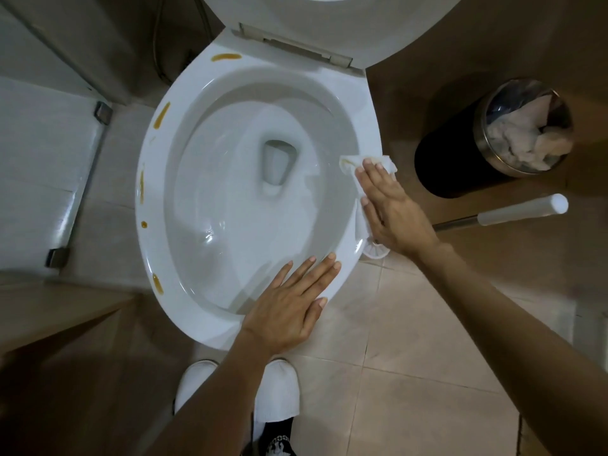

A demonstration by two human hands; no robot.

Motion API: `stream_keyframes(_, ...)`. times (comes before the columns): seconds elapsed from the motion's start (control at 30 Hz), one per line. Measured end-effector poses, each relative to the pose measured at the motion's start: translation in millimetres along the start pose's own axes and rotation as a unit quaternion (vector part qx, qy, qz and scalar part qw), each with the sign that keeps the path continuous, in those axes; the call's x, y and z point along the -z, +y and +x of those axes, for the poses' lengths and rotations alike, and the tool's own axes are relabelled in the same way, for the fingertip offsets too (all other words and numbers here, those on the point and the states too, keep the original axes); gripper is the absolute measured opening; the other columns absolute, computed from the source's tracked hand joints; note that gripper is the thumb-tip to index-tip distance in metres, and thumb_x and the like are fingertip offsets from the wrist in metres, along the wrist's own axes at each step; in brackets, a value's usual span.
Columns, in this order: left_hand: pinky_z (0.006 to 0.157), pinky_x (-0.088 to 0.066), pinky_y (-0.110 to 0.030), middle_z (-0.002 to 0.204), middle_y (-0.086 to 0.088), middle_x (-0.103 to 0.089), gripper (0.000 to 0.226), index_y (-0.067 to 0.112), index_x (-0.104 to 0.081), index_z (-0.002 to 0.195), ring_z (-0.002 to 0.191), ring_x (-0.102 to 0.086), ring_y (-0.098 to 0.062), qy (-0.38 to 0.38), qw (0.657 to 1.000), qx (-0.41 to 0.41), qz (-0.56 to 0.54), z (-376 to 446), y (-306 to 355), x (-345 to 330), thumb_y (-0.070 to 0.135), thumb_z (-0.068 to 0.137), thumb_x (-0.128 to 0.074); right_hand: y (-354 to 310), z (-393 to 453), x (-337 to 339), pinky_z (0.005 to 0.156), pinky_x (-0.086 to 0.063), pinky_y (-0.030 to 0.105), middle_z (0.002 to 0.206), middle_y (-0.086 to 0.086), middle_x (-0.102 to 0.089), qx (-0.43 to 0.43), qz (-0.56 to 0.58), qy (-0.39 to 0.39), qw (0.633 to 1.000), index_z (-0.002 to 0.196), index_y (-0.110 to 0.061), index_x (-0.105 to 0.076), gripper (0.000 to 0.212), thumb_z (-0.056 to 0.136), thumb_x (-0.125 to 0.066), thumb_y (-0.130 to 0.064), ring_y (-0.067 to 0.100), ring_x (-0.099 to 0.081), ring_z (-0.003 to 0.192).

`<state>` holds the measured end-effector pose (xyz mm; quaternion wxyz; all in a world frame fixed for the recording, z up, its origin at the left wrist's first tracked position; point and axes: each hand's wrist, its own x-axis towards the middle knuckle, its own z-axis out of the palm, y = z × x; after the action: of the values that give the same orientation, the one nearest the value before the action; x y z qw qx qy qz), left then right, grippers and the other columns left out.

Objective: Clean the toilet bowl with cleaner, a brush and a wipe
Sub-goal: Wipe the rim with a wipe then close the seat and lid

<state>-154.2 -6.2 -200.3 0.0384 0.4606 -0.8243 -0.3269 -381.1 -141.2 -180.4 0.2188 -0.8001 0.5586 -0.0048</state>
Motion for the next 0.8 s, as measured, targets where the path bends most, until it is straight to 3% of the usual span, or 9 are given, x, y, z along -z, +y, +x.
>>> stream_keyframes(0.17, 0.118, -0.015, -0.039, 0.159, 0.013, 0.000, 0.055, 0.028, -0.003, 0.153, 0.146, -0.006, -0.008, 0.004, 1.000, -0.003, -0.002, 0, 0, 0, 0.034, 0.101, -0.020, 1, 49, 23, 0.117, -0.004, 0.030, 0.159, 0.007, -0.017, 0.031, -0.072, -0.014, 0.997, 0.151, -0.011, -0.026, 0.050, 0.102, -0.033, -0.020, 0.021, -0.012, 0.148)
stream_keyframes(0.27, 0.118, -0.015, -0.038, 0.159, 0.013, -0.001, 0.054, 0.028, -0.005, 0.153, 0.146, -0.007, -0.009, 0.008, 1.000, -0.005, -0.002, 0, 0, 0, 0.035, 0.101, -0.020, 0, 56, 29, 0.117, -0.001, 0.031, 0.159, 0.006, -0.019, 0.063, -0.114, -0.042, 0.991, 0.149, -0.010, -0.031, 0.048, 0.103, -0.031, -0.021, 0.021, -0.011, 0.148)
stream_keyframes(0.47, 0.117, -0.015, -0.037, 0.159, 0.012, -0.004, 0.055, 0.028, -0.006, 0.153, 0.146, -0.010, -0.010, 0.017, 1.000, -0.004, 0.001, 0, -1, -1, 0.035, 0.101, -0.022, 4, 52, 50, 0.119, -0.007, 0.040, 0.155, 0.005, -0.031, 0.155, -0.232, -0.153, 0.948, 0.146, -0.014, -0.040, 0.062, 0.099, -0.013, -0.045, 0.020, -0.018, 0.147)
stream_keyframes(0.6, 0.117, -0.016, -0.037, 0.159, 0.013, -0.004, 0.054, 0.029, -0.007, 0.153, 0.146, -0.010, -0.010, 0.022, 1.000, -0.004, -0.007, 0, -1, -1, 0.035, 0.101, -0.021, 7, 81, 72, 0.120, 0.000, 0.040, 0.158, 0.001, -0.023, 0.180, -0.309, -0.181, 0.916, 0.149, -0.021, -0.032, 0.082, 0.085, 0.010, -0.049, 0.015, -0.013, 0.148)
stream_keyframes(0.73, 0.117, -0.016, -0.038, 0.159, 0.012, -0.003, 0.053, 0.028, -0.008, 0.153, 0.146, -0.009, -0.011, 0.022, 1.000, -0.004, -0.013, 0, -1, -3, 0.035, 0.102, -0.020, 2, 98, 71, 0.121, -0.005, 0.040, 0.156, 0.004, -0.029, 0.177, -0.326, -0.173, 0.913, 0.145, -0.014, -0.041, 0.052, 0.103, -0.018, -0.034, 0.019, -0.015, 0.148)
stream_keyframes(0.8, 0.117, -0.016, -0.039, 0.159, 0.012, -0.003, 0.053, 0.028, -0.007, 0.153, 0.146, -0.009, -0.011, 0.022, 1.000, -0.007, -0.017, 0, -1, -3, 0.035, 0.102, -0.020, -3, 95, 69, 0.120, -0.007, 0.042, 0.152, 0.005, -0.037, 0.185, -0.331, -0.168, 0.910, 0.140, -0.012, -0.047, 0.048, 0.103, -0.024, -0.030, 0.021, -0.020, 0.146)
